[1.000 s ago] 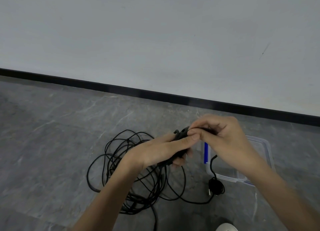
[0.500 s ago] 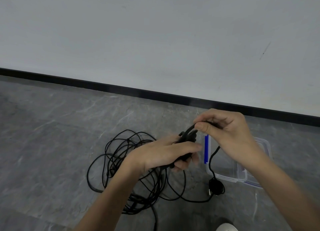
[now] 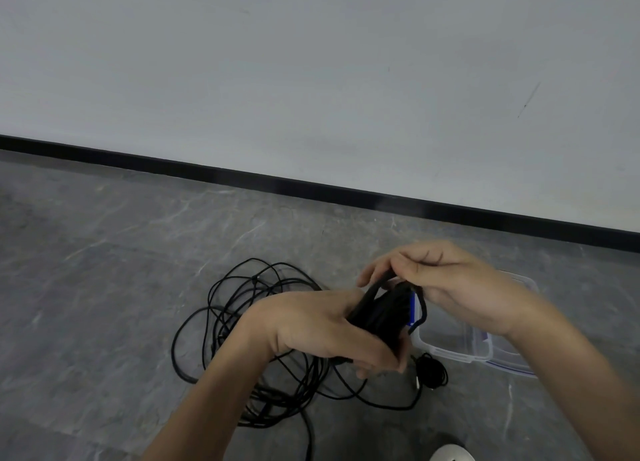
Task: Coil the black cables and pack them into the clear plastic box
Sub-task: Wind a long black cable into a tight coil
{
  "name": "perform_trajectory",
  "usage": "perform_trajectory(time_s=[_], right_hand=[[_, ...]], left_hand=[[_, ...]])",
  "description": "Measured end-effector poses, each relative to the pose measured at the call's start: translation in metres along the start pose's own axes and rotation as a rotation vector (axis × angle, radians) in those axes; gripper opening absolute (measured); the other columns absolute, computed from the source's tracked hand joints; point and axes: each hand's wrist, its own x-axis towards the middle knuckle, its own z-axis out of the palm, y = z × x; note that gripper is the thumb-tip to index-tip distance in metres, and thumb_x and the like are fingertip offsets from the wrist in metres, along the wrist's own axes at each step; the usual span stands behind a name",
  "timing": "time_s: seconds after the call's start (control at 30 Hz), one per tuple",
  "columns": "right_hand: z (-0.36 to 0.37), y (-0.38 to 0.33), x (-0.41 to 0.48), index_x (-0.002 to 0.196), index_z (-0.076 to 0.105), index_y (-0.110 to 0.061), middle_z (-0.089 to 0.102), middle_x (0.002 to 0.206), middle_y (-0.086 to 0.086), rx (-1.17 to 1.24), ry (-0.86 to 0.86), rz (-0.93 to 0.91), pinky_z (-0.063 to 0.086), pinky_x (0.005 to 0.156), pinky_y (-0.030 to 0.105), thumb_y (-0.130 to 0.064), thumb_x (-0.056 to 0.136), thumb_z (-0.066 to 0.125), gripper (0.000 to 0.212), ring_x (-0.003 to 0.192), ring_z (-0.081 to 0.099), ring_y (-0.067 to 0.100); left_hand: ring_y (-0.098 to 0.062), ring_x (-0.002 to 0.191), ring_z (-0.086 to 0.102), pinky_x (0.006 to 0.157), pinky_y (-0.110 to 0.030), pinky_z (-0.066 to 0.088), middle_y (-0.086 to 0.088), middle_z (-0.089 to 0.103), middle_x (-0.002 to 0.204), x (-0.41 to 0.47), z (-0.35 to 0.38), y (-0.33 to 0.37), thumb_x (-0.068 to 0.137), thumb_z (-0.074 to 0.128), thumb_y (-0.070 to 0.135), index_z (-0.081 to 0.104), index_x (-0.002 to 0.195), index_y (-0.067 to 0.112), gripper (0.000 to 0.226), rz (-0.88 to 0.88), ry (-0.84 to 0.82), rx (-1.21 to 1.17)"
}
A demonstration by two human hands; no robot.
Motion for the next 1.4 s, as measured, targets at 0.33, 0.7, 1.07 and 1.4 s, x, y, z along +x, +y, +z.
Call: perform_trajectory(time_s=[0.33, 0.7, 1.07, 1.4], right_hand=[[0.017, -0.003, 0.007, 0.084, 0.072, -0.009, 0.071, 0.080, 0.007, 0.355, 0.179, 0.067, 0.054, 0.066, 0.020, -0.037, 0.084, 0.049, 0.036, 0.077, 0.069, 0.014], [0.018, -0.004, 0.009, 0.081, 0.078, -0.009, 0.073, 0.086, 0.011, 0.494, 0.151, 0.042, 0.056, 0.073, 0.021, -0.038, 0.085, 0.046, 0.043, 0.081, 0.071, 0.016], [0.014, 0.005, 0.009, 0.125, 0.063, -0.010, 0.057, 0.132, 0.020, 0.528, -0.004, 0.096, 0.046, 0.101, 0.043, -0.036, 0.097, 0.036, 0.046, 0.123, 0.055, 0.033], [0.020, 0.010, 0.015, 0.125, 0.063, -0.011, 0.059, 0.131, 0.017, 0.638, 0.064, 0.214, 0.050, 0.097, 0.036, -0.040, 0.095, 0.040, 0.047, 0.122, 0.057, 0.028]], left_hand=[[-0.004, 0.042, 0.034, 0.048, -0.017, 0.033, 0.011, 0.036, 0.045, 0.003, -0.001, -0.008, 0.079, 0.047, 0.012, 0.058, 0.072, 0.012, 0.013, 0.227, 0.047, -0.524], [0.000, 0.039, 0.035, 0.045, -0.010, 0.036, 0.017, 0.038, 0.042, 0.004, 0.000, -0.008, 0.073, 0.042, 0.011, 0.064, 0.068, 0.016, 0.023, 0.371, 0.067, -0.727], [-0.007, 0.043, 0.030, 0.046, -0.011, 0.036, 0.010, 0.030, 0.046, 0.002, -0.007, -0.008, 0.077, 0.050, 0.010, 0.063, 0.074, 0.011, 0.013, 0.536, 0.015, -0.904], [-0.002, 0.040, 0.035, 0.045, -0.012, 0.037, 0.015, 0.038, 0.042, 0.004, -0.005, -0.013, 0.074, 0.039, 0.010, 0.062, 0.069, 0.011, 0.024, 0.476, 0.207, -0.883]])
